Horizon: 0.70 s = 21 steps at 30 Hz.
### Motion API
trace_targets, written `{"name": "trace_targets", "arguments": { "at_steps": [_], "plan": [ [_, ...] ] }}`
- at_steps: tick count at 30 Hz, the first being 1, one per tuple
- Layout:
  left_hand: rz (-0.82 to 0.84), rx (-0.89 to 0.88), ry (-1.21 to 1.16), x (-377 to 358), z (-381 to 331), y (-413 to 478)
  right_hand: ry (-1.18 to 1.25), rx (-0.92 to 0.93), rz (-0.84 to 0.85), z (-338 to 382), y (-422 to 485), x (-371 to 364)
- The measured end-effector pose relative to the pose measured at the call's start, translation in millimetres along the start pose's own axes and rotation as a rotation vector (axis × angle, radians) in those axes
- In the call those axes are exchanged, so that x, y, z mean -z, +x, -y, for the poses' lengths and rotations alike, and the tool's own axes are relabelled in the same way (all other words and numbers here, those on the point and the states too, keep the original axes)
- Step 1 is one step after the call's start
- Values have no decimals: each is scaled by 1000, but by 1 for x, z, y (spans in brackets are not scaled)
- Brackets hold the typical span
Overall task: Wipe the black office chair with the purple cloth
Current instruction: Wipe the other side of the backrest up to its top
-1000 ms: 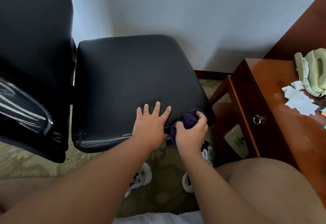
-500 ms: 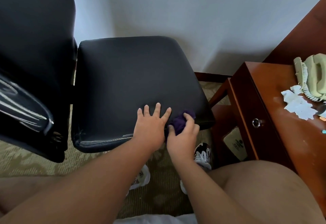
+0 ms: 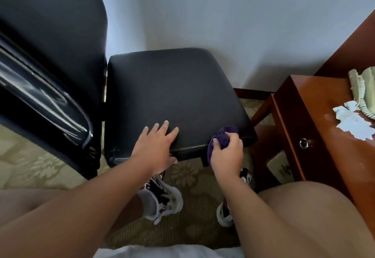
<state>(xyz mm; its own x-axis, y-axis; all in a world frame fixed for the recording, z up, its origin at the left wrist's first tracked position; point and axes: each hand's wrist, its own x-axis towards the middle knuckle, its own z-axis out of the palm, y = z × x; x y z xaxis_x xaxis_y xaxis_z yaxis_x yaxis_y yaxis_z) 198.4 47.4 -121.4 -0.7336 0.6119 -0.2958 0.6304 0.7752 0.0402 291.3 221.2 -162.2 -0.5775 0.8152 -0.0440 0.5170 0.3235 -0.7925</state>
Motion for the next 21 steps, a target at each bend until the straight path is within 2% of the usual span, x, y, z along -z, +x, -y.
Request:
{"name": "trace_targets", "arguments": {
  "at_steps": [9,16,21],
  "plan": [
    [-154,43,-167,-1,22,-67,-263,237,207,13,-15,-1],
    [-205,225,-390,6,55,-101,-231,250,233,29,-29,22],
    [-125,374,-496,6,74,-115,-190,190,196,30,-43,21]
  ]
}}
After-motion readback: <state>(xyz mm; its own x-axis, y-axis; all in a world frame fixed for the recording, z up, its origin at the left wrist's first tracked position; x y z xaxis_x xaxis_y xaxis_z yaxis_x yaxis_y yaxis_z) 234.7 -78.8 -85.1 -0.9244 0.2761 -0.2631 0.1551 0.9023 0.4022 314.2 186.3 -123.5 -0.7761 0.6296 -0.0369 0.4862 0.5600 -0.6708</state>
